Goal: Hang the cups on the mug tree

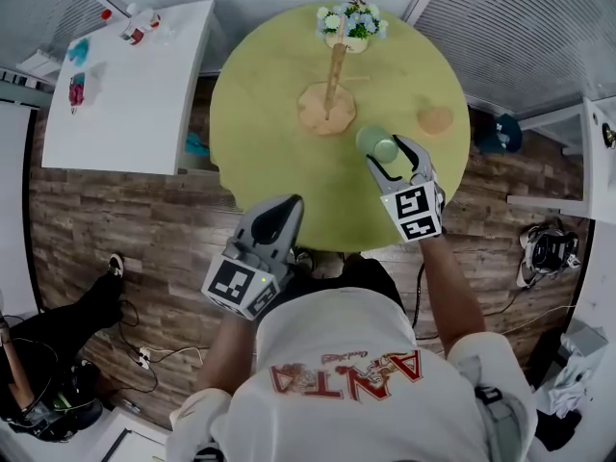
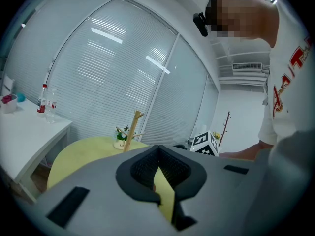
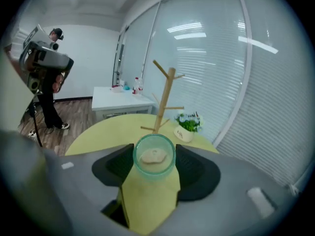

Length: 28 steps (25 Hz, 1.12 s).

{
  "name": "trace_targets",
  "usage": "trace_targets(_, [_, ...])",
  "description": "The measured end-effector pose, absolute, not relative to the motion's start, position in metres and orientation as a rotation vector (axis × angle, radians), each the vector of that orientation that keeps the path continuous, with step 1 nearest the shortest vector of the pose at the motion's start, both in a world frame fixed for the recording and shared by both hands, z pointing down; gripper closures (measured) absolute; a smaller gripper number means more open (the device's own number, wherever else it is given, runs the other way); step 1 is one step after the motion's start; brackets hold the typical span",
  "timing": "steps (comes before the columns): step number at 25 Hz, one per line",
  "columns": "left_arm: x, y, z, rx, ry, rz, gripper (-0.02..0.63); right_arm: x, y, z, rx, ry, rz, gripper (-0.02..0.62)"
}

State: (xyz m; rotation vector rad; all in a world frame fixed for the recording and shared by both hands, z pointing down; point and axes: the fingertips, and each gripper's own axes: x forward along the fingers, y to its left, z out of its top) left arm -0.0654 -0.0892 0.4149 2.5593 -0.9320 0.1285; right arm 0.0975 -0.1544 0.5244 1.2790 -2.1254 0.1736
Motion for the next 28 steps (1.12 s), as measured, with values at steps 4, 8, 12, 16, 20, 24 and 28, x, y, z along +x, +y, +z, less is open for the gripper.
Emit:
trace_targets(4, [-0.079, -0.09, 0.417, 2.542, -0.95, 0.123, 0.597, 0.065, -0.171, 0.493, 1.296, -2.195, 0.068, 0.336])
trace_targets(8, [-0.092, -0.092, 0.419, 2.523, -0.976, 0.12, 0.597, 0.043, -0.184, 0.49, 1.283, -2.223, 0.039, 0.336])
trace_targets(12, [-0.103, -0.093, 0.421, 2.504, -0.992, 0.118, 0.597, 0.024, -0.192, 0.501, 1.267, -2.208, 0.011, 0.337])
trace_targets(16, [-0.109, -0.097, 0.421, 2.494, -0.998, 0.105, 0.597, 0.015, -0.195, 0.519, 1.24, -2.147, -0.034, 0.337])
trace_targets(20, [-0.11, -0.103, 0.421, 2.493, -1.0, 0.097, 0.597, 0.011, -0.196, 0.53, 1.205, -2.097, -0.094, 0.336])
trace_targets(24, [-0.109, -0.105, 0.423, 2.487, -1.001, 0.1, 0.597, 0.008, -0.201, 0.54, 1.167, -2.047, -0.165, 0.336])
trace_targets(28, [-0.111, -0.108, 0.428, 2.474, -1.007, 0.102, 0.597, 0.0, -0.206, 0.551, 1.124, -1.998, -0.225, 0.336])
